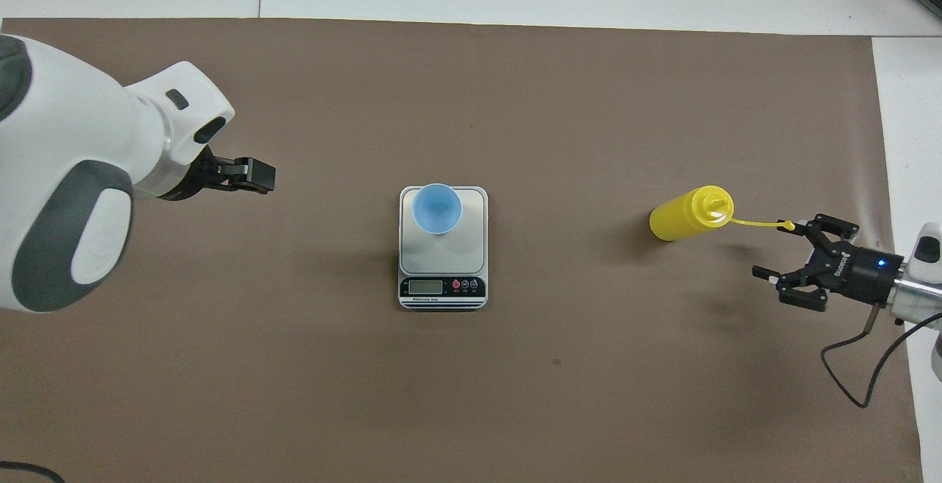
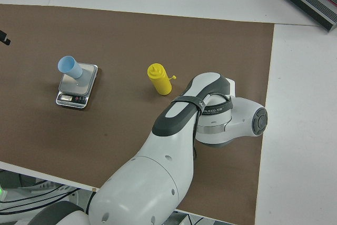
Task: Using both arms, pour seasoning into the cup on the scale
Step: 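Withdraw the left gripper while the right gripper grasps the bottle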
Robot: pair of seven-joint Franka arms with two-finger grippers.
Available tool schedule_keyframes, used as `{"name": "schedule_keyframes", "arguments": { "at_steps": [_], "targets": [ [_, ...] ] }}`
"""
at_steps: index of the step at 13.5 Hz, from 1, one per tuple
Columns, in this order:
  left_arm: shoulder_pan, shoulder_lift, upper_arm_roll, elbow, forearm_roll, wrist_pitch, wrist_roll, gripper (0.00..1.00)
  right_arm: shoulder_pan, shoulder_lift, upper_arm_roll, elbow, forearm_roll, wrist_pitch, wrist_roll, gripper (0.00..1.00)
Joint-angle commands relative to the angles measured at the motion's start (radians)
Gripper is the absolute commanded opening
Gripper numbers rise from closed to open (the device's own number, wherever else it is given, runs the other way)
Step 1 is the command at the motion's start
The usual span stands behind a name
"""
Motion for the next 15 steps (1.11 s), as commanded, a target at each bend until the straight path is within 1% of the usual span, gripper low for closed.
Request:
{"name": "schedule_keyframes", "arguments": {
  "at_steps": [1,2,4,6,9,11,12,13,15],
  "targets": [
    [0.061,-0.055,-0.008,-0.008,0.013,-0.052,0.091,1.00,-0.003,0.121,0.007,0.000,0.151,-0.061,-0.197,1.00],
    [0.078,-0.069,-0.006,-0.007,0.013,-0.063,0.092,1.00,-0.002,0.147,0.007,0.000,0.202,-0.073,-0.266,1.00],
    [0.091,-0.073,0.000,0.028,0.011,-0.127,0.129,1.00,0.035,0.152,0.007,0.009,0.236,-0.081,-0.293,1.00],
    [0.091,-0.063,0.018,0.103,0.010,-0.199,0.145,1.00,0.061,0.152,0.008,0.008,0.297,-0.084,-0.301,1.00],
    [0.094,-0.023,0.021,0.225,0.013,-0.311,0.148,1.00,0.125,0.152,0.008,0.008,0.394,-0.109,-0.321,1.00],
    [0.138,-0.026,0.018,0.236,-0.001,-0.321,0.190,1.00,0.135,0.152,0.010,0.012,0.421,-0.107,-0.328,1.00],
    [0.141,-0.029,0.020,0.233,-0.001,-0.318,0.227,1.00,0.158,0.153,0.008,0.014,0.438,-0.106,-0.328,1.00],
    [0.141,-0.035,0.024,0.217,-0.001,-0.304,0.261,1.00,0.162,0.158,0.008,0.028,0.449,-0.106,-0.328,1.00],
    [0.141,-0.069,0.026,0.147,-0.001,-0.258,0.261,1.00,0.168,0.169,0.013,0.055,0.452,-0.098,-0.328,1.00]
  ]
}}
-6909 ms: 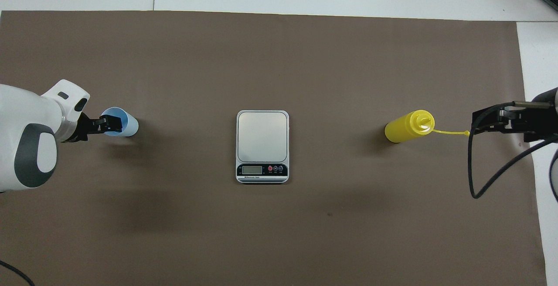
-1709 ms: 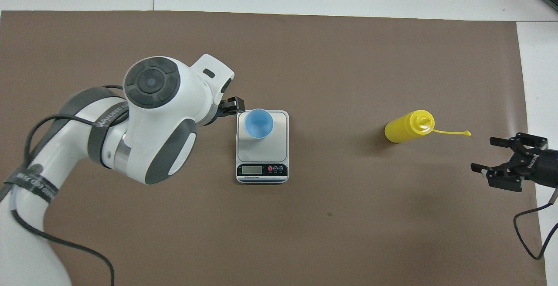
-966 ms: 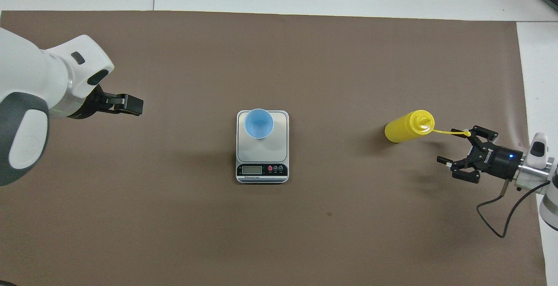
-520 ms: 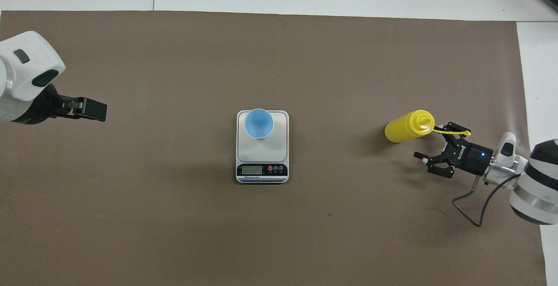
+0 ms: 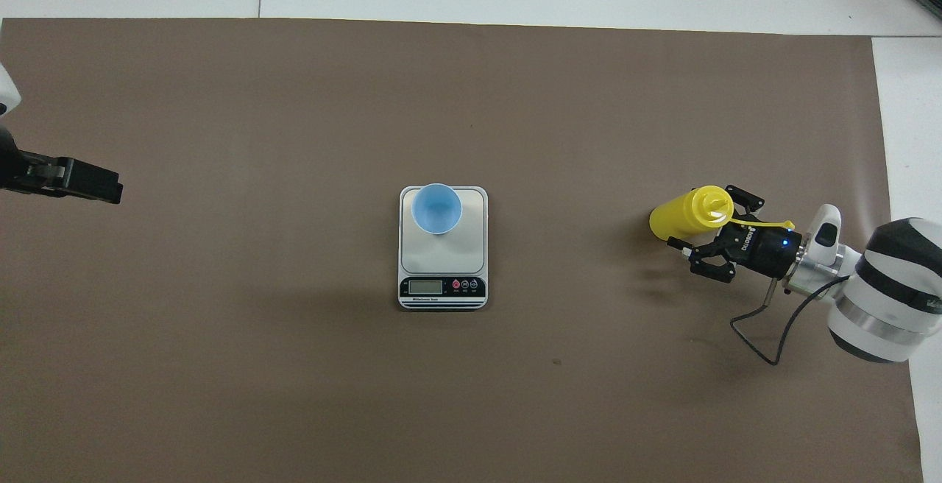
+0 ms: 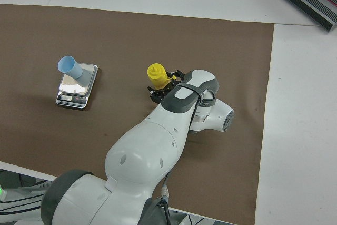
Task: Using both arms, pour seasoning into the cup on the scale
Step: 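Withdraw the left gripper while the right gripper grasps the bottle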
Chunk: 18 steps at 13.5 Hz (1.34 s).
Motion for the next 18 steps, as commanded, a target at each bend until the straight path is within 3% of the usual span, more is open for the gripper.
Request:
{"name": "schedule_keyframes", "arguments": {
  "at_steps": [1,2,3,5,7,8,11,18],
  "targets": [
    [0.001,-0.018,-0.006,-0.048,-0.001,0.034,0.017,1.00,0.018,0.012,0.007,0.035,0.029,-0.001,-0.027,1.00],
    [-0.005,-0.024,-0.006,-0.064,-0.001,0.035,0.015,1.00,0.028,0.015,0.005,0.045,0.038,0.002,-0.027,1.00],
    [-0.005,-0.022,-0.006,-0.055,-0.002,0.035,0.006,1.00,0.031,0.020,0.005,0.056,0.038,0.008,-0.029,0.88],
    [0.008,-0.021,-0.003,-0.042,-0.066,0.031,-0.063,1.00,0.063,0.021,0.005,0.074,0.038,0.027,-0.027,0.54],
    [0.012,-0.010,-0.002,0.010,-0.107,-0.001,-0.072,1.00,0.099,-0.001,0.008,0.100,0.029,0.117,-0.023,0.24],
    [0.014,-0.007,-0.002,0.027,-0.102,-0.035,-0.074,1.00,0.135,-0.032,0.008,0.123,0.018,0.173,-0.015,0.19],
    [0.012,-0.010,-0.002,0.028,-0.084,-0.052,-0.071,1.00,0.260,-0.077,0.008,0.147,0.009,0.382,0.026,0.17],
    [0.009,-0.025,-0.005,0.018,-0.038,-0.060,-0.060,1.00,0.596,-0.034,0.010,0.263,0.003,0.891,0.134,0.17]
  ]
}}
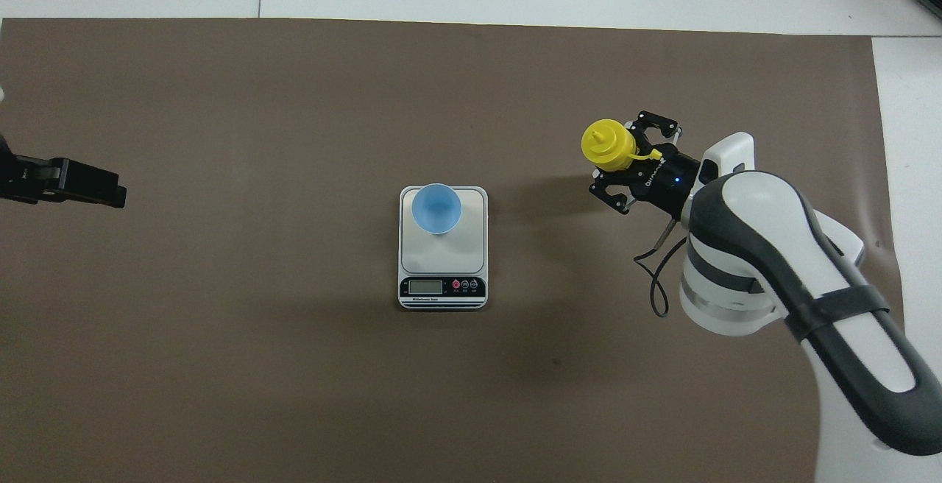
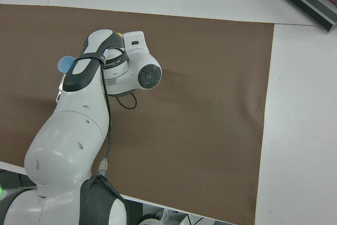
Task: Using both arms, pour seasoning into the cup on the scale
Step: 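Lift the yellow bottle with the right gripper toward the cup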
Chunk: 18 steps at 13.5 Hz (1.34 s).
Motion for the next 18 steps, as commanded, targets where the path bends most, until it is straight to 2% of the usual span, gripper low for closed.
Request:
{"name": "schedule_keyframes", "arguments": {
  "at_steps": [1,5,6,9,11,14,16,18],
  "targets": [
    [0.009,-0.015,-0.007,-0.005,0.029,-0.024,0.001,1.00,0.096,0.042,0.001,0.066,-0.003,0.162,0.031,0.17],
    [0.007,-0.032,-0.007,-0.037,0.037,-0.024,0.001,1.00,0.219,0.074,-0.002,0.080,-0.016,0.351,0.028,0.14],
    [0.003,-0.035,-0.007,-0.037,0.043,-0.027,0.001,1.00,0.222,0.076,-0.002,0.080,-0.043,0.360,0.021,0.13],
    [0.004,-0.035,-0.010,-0.039,0.046,-0.021,-0.004,1.00,0.204,0.080,-0.005,0.081,-0.234,0.347,0.020,0.11],
    [0.009,-0.035,-0.010,-0.037,0.046,-0.014,-0.005,1.00,0.203,0.083,-0.010,0.083,-0.275,0.340,0.020,0.10],
    [0.003,-0.035,-0.012,-0.037,0.046,-0.010,-0.004,1.00,0.169,0.085,-0.015,0.089,-0.339,0.284,0.020,0.08],
    [0.007,-0.035,-0.010,-0.037,0.046,-0.017,-0.007,1.00,0.093,0.083,-0.021,0.116,-0.486,0.125,0.029,0.07],
    [0.015,-0.035,-0.006,-0.037,0.046,-0.015,-0.005,1.00,0.062,0.077,-0.022,0.130,-0.632,0.048,0.085,0.07]
  ]
}}
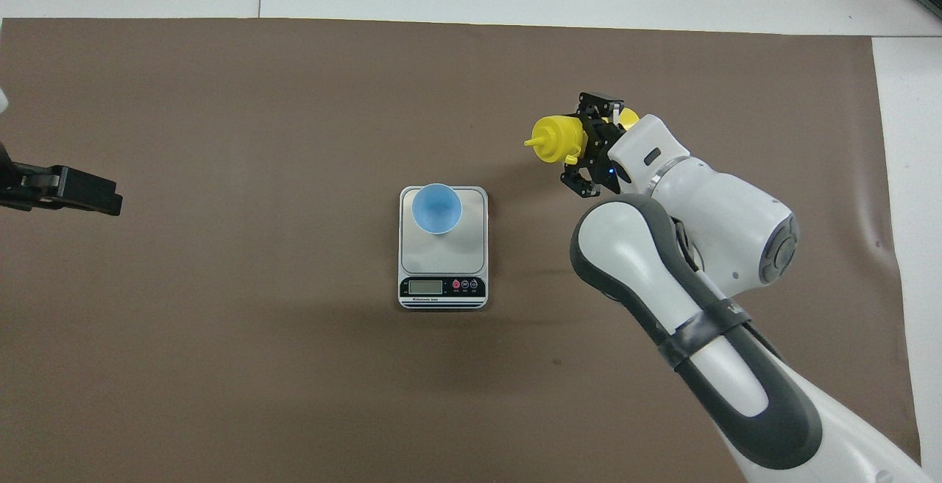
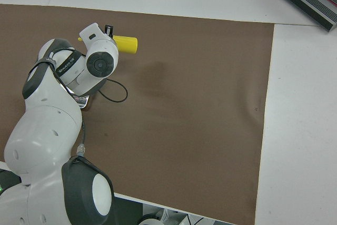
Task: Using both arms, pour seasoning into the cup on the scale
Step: 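Lift the yellow bottle with the right gripper toward the cup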
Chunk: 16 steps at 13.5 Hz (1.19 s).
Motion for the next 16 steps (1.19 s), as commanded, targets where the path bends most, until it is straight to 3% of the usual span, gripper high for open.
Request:
{"name": "schedule_keyframes", "arguments": {
  "at_steps": [1,9,13,16],
  "targets": [
    [0.028,-0.030,-0.004,-0.031,0.019,0.005,-0.005,1.00,-0.032,-0.004,0.001,0.034,-0.177,-0.078,0.102,0.06],
    [0.036,-0.030,-0.004,-0.031,0.019,0.001,-0.007,1.00,-0.013,0.001,-0.002,0.108,-0.798,-0.199,0.640,0.01],
    [0.035,-0.030,-0.004,-0.032,0.019,0.001,-0.007,1.00,0.017,0.001,0.006,0.119,-1.186,-0.256,0.994,0.00],
    [0.035,-0.030,-0.004,-0.032,0.019,0.001,-0.007,1.00,0.040,0.004,0.012,0.165,-1.366,-0.322,1.114,0.00]
  ]
}}
